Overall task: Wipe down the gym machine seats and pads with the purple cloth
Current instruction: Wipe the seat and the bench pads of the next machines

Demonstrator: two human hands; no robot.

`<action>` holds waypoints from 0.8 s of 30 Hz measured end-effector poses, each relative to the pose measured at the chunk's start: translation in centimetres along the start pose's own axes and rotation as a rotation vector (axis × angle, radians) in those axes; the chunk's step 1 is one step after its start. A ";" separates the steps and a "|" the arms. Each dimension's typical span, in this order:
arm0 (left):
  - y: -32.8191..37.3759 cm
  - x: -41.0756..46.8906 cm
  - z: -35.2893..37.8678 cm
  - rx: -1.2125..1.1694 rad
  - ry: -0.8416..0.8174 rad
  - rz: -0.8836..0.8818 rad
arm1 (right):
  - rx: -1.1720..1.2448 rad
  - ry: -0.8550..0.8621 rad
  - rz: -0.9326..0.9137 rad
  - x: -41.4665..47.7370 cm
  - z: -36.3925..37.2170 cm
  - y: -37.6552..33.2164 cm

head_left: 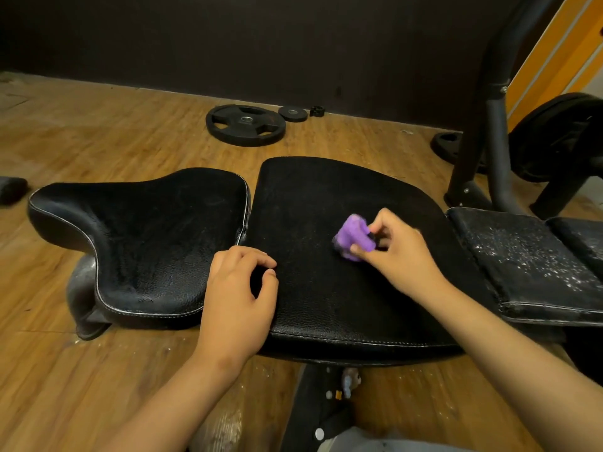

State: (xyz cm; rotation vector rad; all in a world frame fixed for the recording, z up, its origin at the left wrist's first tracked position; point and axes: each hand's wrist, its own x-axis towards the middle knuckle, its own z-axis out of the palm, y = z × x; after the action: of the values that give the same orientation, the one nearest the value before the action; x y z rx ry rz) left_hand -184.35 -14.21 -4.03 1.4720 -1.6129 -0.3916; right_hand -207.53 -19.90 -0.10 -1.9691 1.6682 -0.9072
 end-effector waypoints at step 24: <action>-0.2 -0.1 0.3 -0.114 0.112 -0.125 | 0.012 -0.039 -0.112 3.9 3.0 -2.8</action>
State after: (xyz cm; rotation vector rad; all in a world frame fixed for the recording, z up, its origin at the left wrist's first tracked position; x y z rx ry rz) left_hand -184.47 -14.24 -4.36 1.4854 -1.3927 -0.4560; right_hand -203.18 -23.40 0.53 -2.0762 1.5409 -0.9106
